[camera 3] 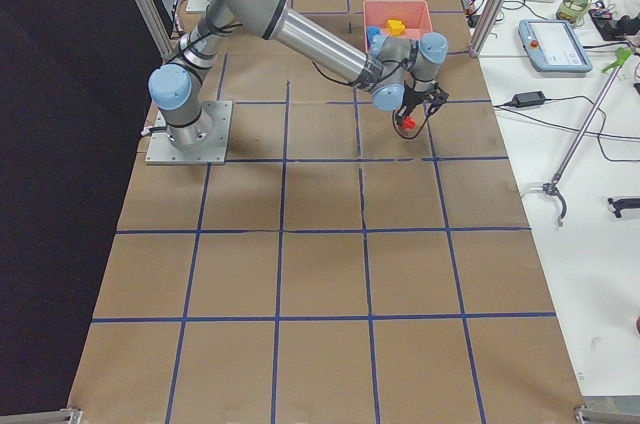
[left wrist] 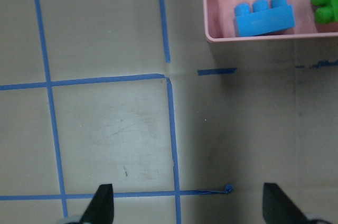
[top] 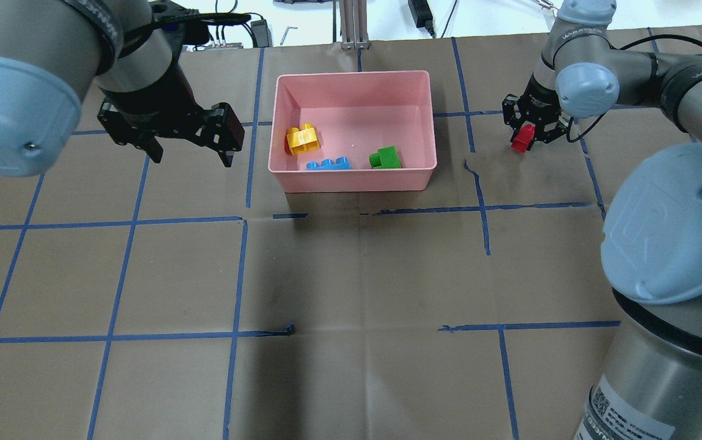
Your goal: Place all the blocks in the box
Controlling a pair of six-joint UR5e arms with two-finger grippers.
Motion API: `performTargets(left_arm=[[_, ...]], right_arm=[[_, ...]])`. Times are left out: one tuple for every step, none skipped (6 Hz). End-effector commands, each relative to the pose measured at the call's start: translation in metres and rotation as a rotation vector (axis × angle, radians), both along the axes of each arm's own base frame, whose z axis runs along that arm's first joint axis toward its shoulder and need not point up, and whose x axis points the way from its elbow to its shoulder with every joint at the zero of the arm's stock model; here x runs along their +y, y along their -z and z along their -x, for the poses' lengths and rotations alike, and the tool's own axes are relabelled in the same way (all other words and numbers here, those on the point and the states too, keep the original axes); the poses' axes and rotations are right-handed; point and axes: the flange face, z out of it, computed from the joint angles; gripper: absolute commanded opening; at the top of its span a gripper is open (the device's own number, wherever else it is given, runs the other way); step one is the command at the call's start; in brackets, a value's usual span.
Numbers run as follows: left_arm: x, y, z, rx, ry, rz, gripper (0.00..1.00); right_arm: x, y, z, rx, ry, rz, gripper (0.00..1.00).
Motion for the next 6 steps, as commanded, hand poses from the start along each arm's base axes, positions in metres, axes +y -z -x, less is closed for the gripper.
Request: performTargets(left_arm=[[-0.001,-0.007,-0.017,0.014,-0.048,0.014,0.98],[-0.001,-0.006,-0.017,0.016,-0.049,0.016,0.98],[-0.001,-0.002,-0.019,0.016,-0.043,0.008,0.98],[-0.001,-0.003,-0.018,0.024,-0.041,0.009,0.98],[0.000,-0.003,-0.016,0.039,-0.038,0.012,0.98],[0.000,-0.003,-0.016,0.038,-0.040,0.012,0.98]], right_arm=[[0.008,-0.074,-0.016,0.009,-0.016,0.111,0.23],[0.015,-0.092,-0.061,0.007,-0.077,0.138,0.23],[0.022,-0.105,-0.124,0.001,-0.167,0.167,0.23],[0.022,-0.119,-0.175,-0.007,-0.238,0.195,0.24],[0.023,-0.117,-0.217,-0.015,-0.298,0.204,0.24],[0.016,-0.106,-0.243,-0.045,-0.332,0.204,0.24]])
